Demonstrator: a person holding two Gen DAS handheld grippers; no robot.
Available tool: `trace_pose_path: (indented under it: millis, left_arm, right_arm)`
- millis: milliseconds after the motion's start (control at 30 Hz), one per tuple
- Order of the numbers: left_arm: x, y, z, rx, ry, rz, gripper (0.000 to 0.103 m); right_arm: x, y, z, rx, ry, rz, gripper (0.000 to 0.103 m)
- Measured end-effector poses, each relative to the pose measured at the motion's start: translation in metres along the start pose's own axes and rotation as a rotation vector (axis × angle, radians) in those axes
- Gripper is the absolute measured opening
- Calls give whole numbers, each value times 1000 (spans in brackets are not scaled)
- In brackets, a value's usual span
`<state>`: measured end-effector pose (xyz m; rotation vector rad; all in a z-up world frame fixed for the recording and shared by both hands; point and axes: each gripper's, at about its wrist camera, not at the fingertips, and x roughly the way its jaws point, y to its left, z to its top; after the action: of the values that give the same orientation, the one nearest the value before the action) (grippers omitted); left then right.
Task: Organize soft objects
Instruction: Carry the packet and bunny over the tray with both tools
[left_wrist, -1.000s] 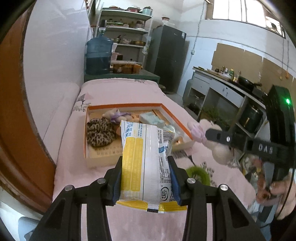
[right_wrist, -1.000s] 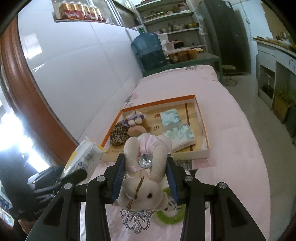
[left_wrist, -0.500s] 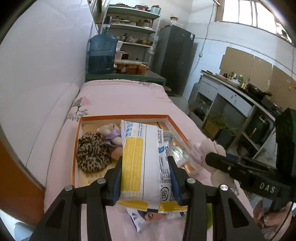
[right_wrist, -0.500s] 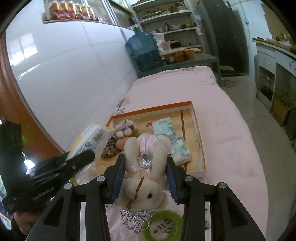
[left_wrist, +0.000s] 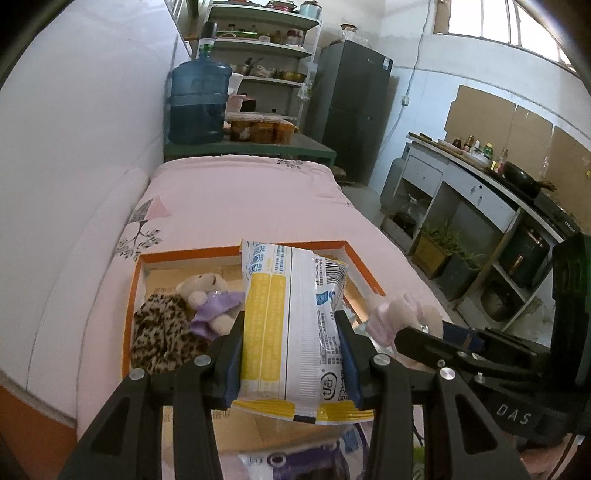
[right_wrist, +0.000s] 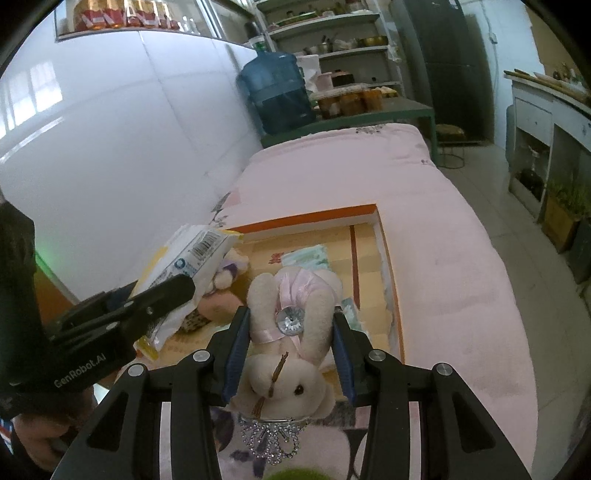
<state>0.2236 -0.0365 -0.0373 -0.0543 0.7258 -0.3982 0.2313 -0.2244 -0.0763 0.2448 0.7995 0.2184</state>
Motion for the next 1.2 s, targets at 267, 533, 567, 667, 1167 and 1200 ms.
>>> trace_pose_path:
  millis: [267,533,567,667,1167,1200]
  left_arm:
    - [27,-1,18,11,18,16,44]
    - [50,7,36,0,50,9,44]
    - [52,7,38,3,52,10,44]
    - [59,8,43,7,62,13,44]
    - [103,13,46,16,143,45,44]
    - [106,14,44,15,150,46,44]
  right_arm:
    - [21,-7,16,-18,12,-21,43]
    - [36,-17,34,-22,29,-26,43]
    - [39,-18,36,-25,33,-29,43]
    - [50,-23,43,-25,53,-36,43]
    - [92,-38,53,-4,101,-73,43]
    - [94,-39,52,-1,106,-76,43]
